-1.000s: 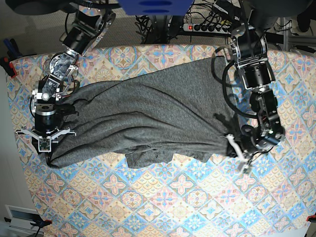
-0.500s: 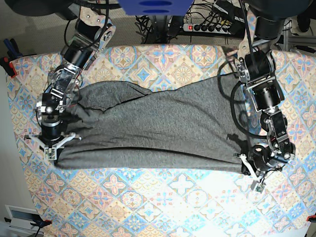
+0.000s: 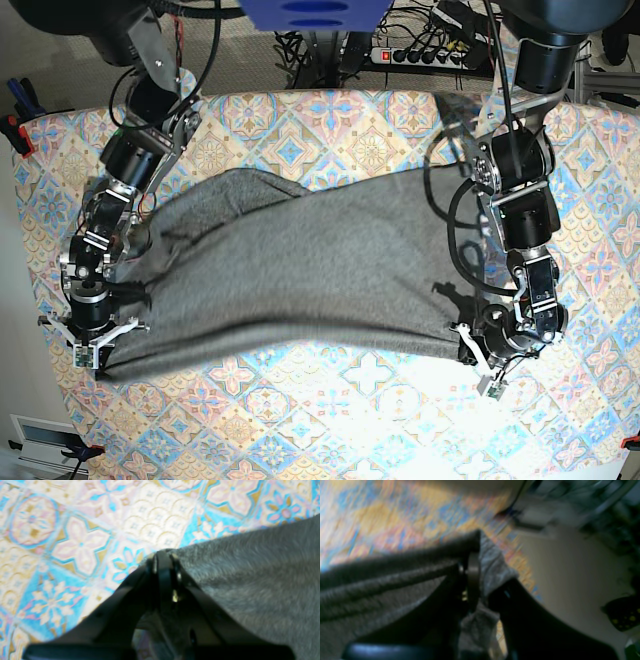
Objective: Layout the t-shirt on the table in an organized manner, then fold the t-shirt properly
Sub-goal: 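Lay the stretched shirt down and release both grippers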
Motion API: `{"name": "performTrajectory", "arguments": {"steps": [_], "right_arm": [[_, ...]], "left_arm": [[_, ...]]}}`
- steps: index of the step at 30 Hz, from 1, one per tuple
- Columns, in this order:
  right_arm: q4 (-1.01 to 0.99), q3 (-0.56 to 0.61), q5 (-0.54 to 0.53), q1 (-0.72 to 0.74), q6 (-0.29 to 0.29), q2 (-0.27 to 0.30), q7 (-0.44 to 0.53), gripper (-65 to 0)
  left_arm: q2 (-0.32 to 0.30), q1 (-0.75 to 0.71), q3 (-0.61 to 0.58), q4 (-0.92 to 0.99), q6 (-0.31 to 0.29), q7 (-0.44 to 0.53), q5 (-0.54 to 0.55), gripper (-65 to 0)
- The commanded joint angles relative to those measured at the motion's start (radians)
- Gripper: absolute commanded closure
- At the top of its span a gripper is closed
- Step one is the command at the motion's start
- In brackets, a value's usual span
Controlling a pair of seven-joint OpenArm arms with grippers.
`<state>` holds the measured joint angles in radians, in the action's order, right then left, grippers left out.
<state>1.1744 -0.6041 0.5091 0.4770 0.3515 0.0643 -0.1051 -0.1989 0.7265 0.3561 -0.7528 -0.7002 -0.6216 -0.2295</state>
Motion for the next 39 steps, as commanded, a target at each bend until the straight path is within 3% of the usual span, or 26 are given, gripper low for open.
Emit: {"name": "performTrajectory", "arguments": {"steps": [1, 4, 9, 11, 16, 18, 22, 26, 31, 34, 39], "right_arm": [[-0.012, 0.002, -0.002, 0.001, -0.021, 0.006, -0.002, 0.0], [-0.070, 0.002, -0.002, 0.002, -0.070, 0.018, -0.002, 0.0], [-0.147, 0.005, -0.002, 0.002, -0.075, 0.042, -0.002, -0.5], [-0.166, 0.005, -0.002, 0.002, -0.075, 0.042, -0.002, -5.1], [-0.159, 0.005, -0.002, 0.001, -0.099, 0.042, -0.002, -24.2], [-0.149, 0.006, 0.000, -0.004, -0.099, 0.042, 0.000, -27.7], [-0.061, 0.006, 0.000, -0.005, -0.099, 0.042, 0.000, -25.3], [0.111, 0.006, 0.000, -0.008, -0.099, 0.042, -0.002, -24.2], [0.246, 0.003, -0.002, -0.097, -0.099, 0.042, -0.009, -24.2], [0.266, 0.002, -0.002, -0.140, -0.099, 0.042, -0.011, -24.3], [0.312, 0.000, -0.005, -0.229, -0.099, 0.042, -0.046, -24.3]], "left_arm": [[-0.006, 0.044, -0.001, -0.004, 0.002, 0.039, 0.015, -2.0], [-0.006, 0.046, -0.001, 0.014, 0.002, 0.079, 0.015, -2.2], [0.022, 0.038, -0.002, 0.011, 0.002, 0.127, 0.014, -6.3], [0.025, 0.029, -0.002, 0.009, 0.002, 0.134, 0.014, -10.4], [0.025, 0.008, -0.004, 0.006, 0.009, 0.151, 0.014, -23.0], [0.025, 0.008, -0.004, 0.006, 0.009, 0.144, 0.014, -27.6], [0.025, 0.006, 0.002, 0.006, 0.009, 0.142, 0.015, -33.2], [0.025, 0.002, 0.004, -0.021, 0.006, 0.116, 0.020, -33.8], [0.055, -0.135, -0.004, -0.403, 0.003, -0.031, 0.026, -33.8], [0.082, -0.235, -0.044, -0.630, 0.002, -0.054, 0.015, -33.8], [0.077, -0.394, -0.159, -0.811, 0.002, -0.054, 0.014, -33.8]]}}
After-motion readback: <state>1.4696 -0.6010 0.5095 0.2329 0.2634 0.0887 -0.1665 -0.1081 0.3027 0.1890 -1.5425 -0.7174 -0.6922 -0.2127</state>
